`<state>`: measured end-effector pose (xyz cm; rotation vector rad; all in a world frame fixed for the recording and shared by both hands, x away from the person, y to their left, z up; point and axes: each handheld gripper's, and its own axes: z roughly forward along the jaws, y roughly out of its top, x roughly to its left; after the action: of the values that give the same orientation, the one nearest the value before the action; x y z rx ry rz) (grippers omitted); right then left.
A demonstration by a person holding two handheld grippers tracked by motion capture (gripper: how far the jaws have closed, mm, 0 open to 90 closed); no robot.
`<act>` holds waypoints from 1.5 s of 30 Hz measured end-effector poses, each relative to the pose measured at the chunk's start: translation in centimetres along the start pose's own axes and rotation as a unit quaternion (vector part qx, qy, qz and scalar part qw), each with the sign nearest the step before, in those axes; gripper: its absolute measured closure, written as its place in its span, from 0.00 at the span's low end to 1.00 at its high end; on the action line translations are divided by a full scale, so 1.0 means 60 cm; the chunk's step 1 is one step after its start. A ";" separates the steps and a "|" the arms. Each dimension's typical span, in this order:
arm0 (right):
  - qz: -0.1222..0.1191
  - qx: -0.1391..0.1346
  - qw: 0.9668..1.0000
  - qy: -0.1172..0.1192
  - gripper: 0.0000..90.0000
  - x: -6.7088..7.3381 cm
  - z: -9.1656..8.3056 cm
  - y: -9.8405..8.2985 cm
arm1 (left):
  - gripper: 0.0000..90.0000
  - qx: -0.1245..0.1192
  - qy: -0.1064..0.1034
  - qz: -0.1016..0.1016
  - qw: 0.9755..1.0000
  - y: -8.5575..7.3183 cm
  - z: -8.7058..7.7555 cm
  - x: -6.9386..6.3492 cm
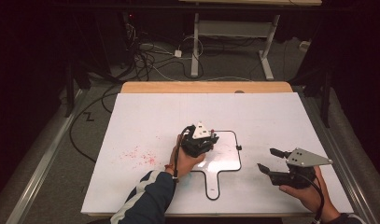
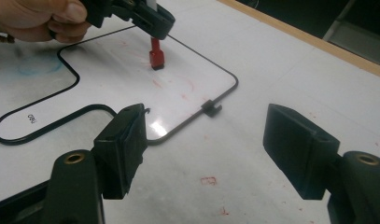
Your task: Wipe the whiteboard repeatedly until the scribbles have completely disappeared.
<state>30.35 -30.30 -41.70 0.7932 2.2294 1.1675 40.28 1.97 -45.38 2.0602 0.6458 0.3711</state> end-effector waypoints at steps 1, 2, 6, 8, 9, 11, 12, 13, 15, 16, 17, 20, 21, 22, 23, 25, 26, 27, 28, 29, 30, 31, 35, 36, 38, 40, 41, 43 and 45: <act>0.000 0.001 1.000 -0.001 0.35 0.000 0.001 0.000 | 0.87 -0.002 -0.001 -0.007 1.000 -0.004 -0.005 0.003; 0.001 0.001 1.000 -0.003 0.35 0.001 0.001 0.000 | 0.87 -0.002 0.000 -0.008 1.000 -0.008 -0.010 0.005; 0.000 0.001 1.000 -0.002 0.35 0.001 0.000 0.001 | 0.87 0.003 0.010 -0.009 1.000 -0.020 -0.030 0.010; 0.001 0.001 1.000 -0.003 0.35 0.001 0.001 0.002 | 0.87 0.004 0.011 -0.014 1.000 -0.026 -0.039 0.014; 0.000 0.002 1.000 -0.004 0.35 0.001 0.001 0.002 | 0.87 0.004 0.012 -0.017 1.000 -0.029 -0.044 0.016; -0.002 0.002 1.000 -0.002 0.35 0.002 0.001 0.002 | 0.87 0.005 0.016 -0.017 1.000 -0.036 -0.053 0.019; -0.002 0.002 1.000 -0.003 0.35 0.002 0.001 0.002 | 0.87 0.005 0.016 -0.019 1.000 -0.039 -0.058 0.022; -0.002 0.002 1.000 -0.003 0.35 0.002 0.001 0.002 | 0.87 0.006 0.017 -0.020 1.000 -0.041 -0.062 0.024; -0.003 0.001 1.000 -0.003 0.35 0.001 0.000 0.002 | 0.87 0.006 0.019 -0.017 1.000 -0.047 -0.070 0.025; -0.003 0.002 1.000 -0.004 0.35 0.001 0.000 0.002 | 0.87 0.005 0.019 -0.019 1.000 -0.050 -0.074 0.025; -0.002 0.001 1.000 -0.002 0.35 0.001 0.000 0.003 | 0.87 0.006 0.020 -0.021 1.000 -0.052 -0.077 0.027; -0.002 0.003 1.000 -0.002 0.35 0.002 0.001 0.002 | 0.87 0.007 0.023 -0.022 0.999 -0.057 -0.085 0.032; -0.002 0.003 1.000 0.000 0.35 0.002 0.001 0.002 | 0.87 0.007 0.025 -0.022 0.999 -0.059 -0.088 0.033; -0.003 0.003 1.000 -0.001 0.35 0.003 0.002 0.002 | 0.87 0.007 0.024 -0.023 0.999 -0.061 -0.090 0.035; -0.004 0.005 1.000 -0.002 0.35 0.003 0.002 0.002 | 0.87 0.006 0.024 -0.024 0.999 -0.063 -0.092 0.037; -0.004 0.005 1.000 0.001 0.35 0.003 0.003 0.002 | 0.87 0.011 0.028 -0.016 0.999 -0.064 -0.097 0.040; -0.005 0.007 1.000 0.000 0.35 0.003 0.003 0.002 | 0.87 0.012 0.030 -0.016 0.999 -0.065 -0.099 0.042; -0.005 0.007 1.000 0.000 0.35 0.003 0.003 0.002 | 0.87 0.014 0.035 -0.012 0.999 -0.067 -0.101 0.043; -0.005 0.006 1.000 0.002 0.35 0.003 0.004 0.002 | 0.87 0.015 0.036 -0.011 0.999 -0.068 -0.103 0.045; -0.006 0.007 1.000 0.002 0.35 0.004 0.004 0.002 | 0.87 0.014 0.035 -0.013 0.999 -0.070 -0.106 0.047; -0.009 0.008 1.000 0.002 0.35 0.004 0.004 0.002 | 0.87 0.013 0.038 -0.012 0.999 -0.071 -0.107 0.049; -0.009 0.008 1.000 0.003 0.35 0.004 0.005 0.002 | 0.87 0.015 0.042 -0.010 0.999 -0.072 -0.109 0.049; -0.011 0.012 1.000 0.002 0.35 0.005 0.005 0.002 | 0.87 0.013 0.044 -0.014 0.999 -0.071 -0.108 0.052; -0.011 0.012 1.000 0.002 0.35 0.006 0.005 0.002 | 0.87 0.012 0.042 -0.016 0.999 -0.069 -0.105 0.052; -0.011 0.009 1.000 0.002 0.35 0.005 0.004 0.003 | 0.87 0.012 0.031 -0.014 0.999 -0.059 -0.095 0.048; -0.010 0.007 1.000 0.001 0.35 0.003 0.003 0.004 | 0.87 0.005 0.015 -0.014 1.000 -0.043 -0.077 0.039; -0.011 0.007 1.000 -0.001 0.35 0.002 0.003 0.004 | 0.87 -0.001 0.005 -0.012 1.000 -0.032 -0.067 0.032; -0.006 0.004 1.000 0.000 0.35 -0.001 0.002 0.005 | 0.87 -0.010 -0.010 0.006 1.000 -0.006 -0.043 0.015; -0.005 0.003 1.000 -0.001 0.35 -0.001 0.002 0.005 | 0.87 -0.012 -0.026 0.020 0.999 0.019 -0.017 -0.003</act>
<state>30.56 -30.16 -41.51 0.7859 2.2340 1.1550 39.96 2.07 -43.90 2.0566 0.5664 0.3458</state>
